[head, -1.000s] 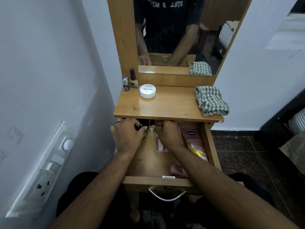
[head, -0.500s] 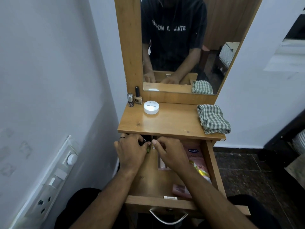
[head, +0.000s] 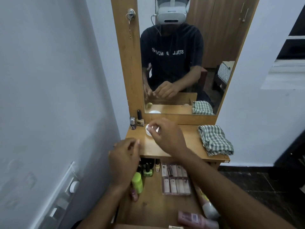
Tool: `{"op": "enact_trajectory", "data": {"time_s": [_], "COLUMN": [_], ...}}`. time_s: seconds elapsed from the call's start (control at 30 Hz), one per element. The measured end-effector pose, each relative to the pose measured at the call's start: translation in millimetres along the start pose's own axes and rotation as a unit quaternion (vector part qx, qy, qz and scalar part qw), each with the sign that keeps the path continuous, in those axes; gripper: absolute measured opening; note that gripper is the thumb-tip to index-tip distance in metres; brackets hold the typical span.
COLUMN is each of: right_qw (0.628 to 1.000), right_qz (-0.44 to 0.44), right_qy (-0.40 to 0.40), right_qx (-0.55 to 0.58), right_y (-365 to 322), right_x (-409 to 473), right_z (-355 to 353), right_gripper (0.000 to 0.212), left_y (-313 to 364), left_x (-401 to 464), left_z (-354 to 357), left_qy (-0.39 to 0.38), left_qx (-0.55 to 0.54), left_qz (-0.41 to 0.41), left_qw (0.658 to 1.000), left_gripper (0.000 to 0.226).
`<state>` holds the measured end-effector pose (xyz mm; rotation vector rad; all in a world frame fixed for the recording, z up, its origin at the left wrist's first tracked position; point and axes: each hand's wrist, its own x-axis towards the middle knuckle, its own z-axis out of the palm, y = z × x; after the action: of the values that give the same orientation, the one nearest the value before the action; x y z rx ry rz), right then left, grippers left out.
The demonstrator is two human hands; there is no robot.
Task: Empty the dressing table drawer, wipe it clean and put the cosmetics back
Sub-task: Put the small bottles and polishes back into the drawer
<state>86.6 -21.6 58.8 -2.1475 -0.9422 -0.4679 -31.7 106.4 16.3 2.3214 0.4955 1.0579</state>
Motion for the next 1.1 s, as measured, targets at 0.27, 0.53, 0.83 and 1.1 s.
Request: {"op": "enact_trajectory", "data": {"time_s": [0.27, 0.53, 0.83, 1.1], "right_qw": [0.995, 0.97, 0.948, 0.991], "right_qz": [-0.036, -0.106, -0.13, -0.015], "right_qy": [-0.016, -0.054, -0.086, -0.086], "right_qx": [-0.089, -0.213, -0.278, -0.102], "right_y": [-2.1, 2.7, 1.4, -3.4], "right_x": [80.9, 92.9, 93.2, 83.2], "right_z": [24.3, 44.8, 53.5, 51.4], "right_gripper": [0.02, 0.019, 0.011, 0.015], "left_y": [-14.3, -27.2, -29.2, -26.7], "left_x": [84.3, 94.6, 96.4, 94.7], "left_z": [18.1, 40.0, 44.2, 45.6], "left_qy": [0.032, -0.036, -0.034, -0.043], "left_qx": [-0.052, -0.031, -0.032, -0.056], "left_qz": [-0.022, -0.028, -0.05, -0.05], "left_qw": [0.998, 0.998, 0.998, 0.996], "left_gripper": [0.029, 0.041, 0.03, 0.021]}}
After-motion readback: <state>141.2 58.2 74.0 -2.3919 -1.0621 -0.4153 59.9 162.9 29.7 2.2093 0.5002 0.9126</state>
